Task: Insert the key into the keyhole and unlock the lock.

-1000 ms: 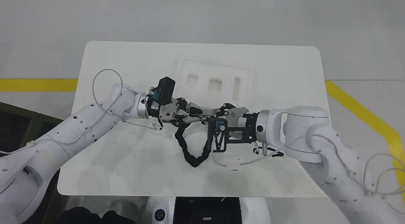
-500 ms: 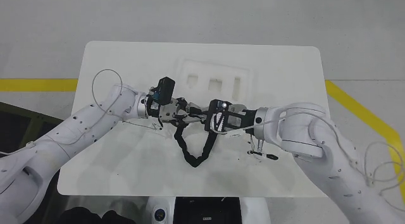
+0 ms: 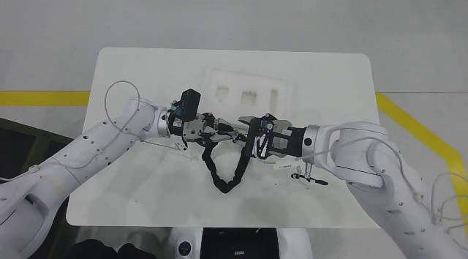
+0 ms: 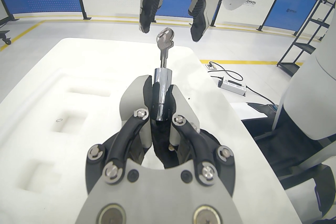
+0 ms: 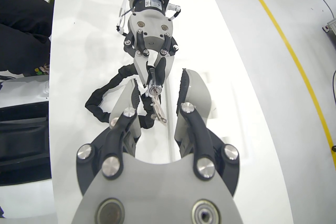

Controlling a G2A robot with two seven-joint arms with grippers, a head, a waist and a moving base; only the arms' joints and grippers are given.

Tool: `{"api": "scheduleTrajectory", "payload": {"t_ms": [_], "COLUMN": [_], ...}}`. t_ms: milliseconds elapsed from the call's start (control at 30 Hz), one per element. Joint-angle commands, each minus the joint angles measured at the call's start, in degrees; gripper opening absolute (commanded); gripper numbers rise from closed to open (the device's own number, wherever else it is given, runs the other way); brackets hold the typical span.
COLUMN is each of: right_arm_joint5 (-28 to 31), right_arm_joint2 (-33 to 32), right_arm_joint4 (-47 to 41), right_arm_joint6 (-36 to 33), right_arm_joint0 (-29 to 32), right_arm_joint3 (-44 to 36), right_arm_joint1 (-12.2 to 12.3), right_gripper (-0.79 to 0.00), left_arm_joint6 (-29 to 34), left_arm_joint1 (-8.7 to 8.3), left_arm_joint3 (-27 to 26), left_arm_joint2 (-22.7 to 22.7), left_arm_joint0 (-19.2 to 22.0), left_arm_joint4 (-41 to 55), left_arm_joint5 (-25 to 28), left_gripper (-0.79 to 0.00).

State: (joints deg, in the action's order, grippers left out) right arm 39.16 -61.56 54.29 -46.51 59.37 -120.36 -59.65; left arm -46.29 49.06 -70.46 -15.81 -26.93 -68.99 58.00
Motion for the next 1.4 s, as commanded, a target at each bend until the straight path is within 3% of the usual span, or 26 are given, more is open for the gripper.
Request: {"api": "scheduleTrajectory", "payload": {"t_ms": [0, 300, 433, 833, 867, 900, 933, 967, 1267, 1367], "right_arm_joint5": [0.3, -2.0, -2.8, -7.6, -7.9, -8.0, -8.0, -8.1, -9.9, -10.7], "right_arm_joint2": [-0.2, -0.4, -0.4, 0.4, 0.4, 0.5, 0.5, 0.6, -2.4, -4.1], "right_arm_joint4": [0.4, -1.4, -5.7, -17.2, -17.6, -17.7, -17.8, -17.8, -17.8, -17.7], "right_arm_joint6": [0.0, 1.0, 0.1, -3.2, -3.1, -3.0, -3.1, -3.2, -0.7, 0.2], "right_arm_joint0": [0.4, 1.5, 1.4, 0.2, 0.1, -0.1, -0.2, -0.3, 1.5, 3.0], "right_arm_joint3": [0.4, 2.6, 3.7, 6.3, 6.4, 6.4, 6.4, 6.3, 4.0, 3.2], "right_arm_joint1": [0.1, 0.3, 0.3, 0.2, 0.2, 0.2, 0.2, 0.2, 0.7, 1.0], "right_gripper": [-0.486, -0.579, -0.779, -0.785, -0.742, -0.566, -0.440, 0.000, 0.000, 0.000], "left_arm_joint6": [0.0, 0.0, 0.0, 0.0, 0.0, 0.0, 0.0, 0.0, 2.6, 11.1], "left_arm_joint1": [0.01, -0.01, -0.05, -0.09, -0.09, -0.09, -0.09, -0.10, -0.89, -1.37], "left_arm_joint3": [-0.1, -0.2, -0.1, -0.3, -0.3, -0.3, -0.2, 0.0, 5.4, 5.8], "left_arm_joint2": [-0.1, -0.5, -0.7, -1.2, -1.3, -1.3, -1.4, -1.5, -5.6, -7.2], "left_arm_joint0": [-0.1, -0.3, -0.4, -0.6, -0.7, -0.7, -0.7, -0.7, -1.8, -1.5], "left_arm_joint4": [-0.1, -0.3, -0.4, -0.9, -0.9, -0.9, -1.0, -1.1, -3.0, -3.4], "left_arm_joint5": [0.0, 0.0, 0.0, 0.0, 0.0, 0.0, 0.0, 0.0, -2.8, -4.6], "left_gripper": [-0.785, -0.785, -0.785, -0.785, -0.785, -0.785, -0.785, -0.785, -0.785, -0.785]}}
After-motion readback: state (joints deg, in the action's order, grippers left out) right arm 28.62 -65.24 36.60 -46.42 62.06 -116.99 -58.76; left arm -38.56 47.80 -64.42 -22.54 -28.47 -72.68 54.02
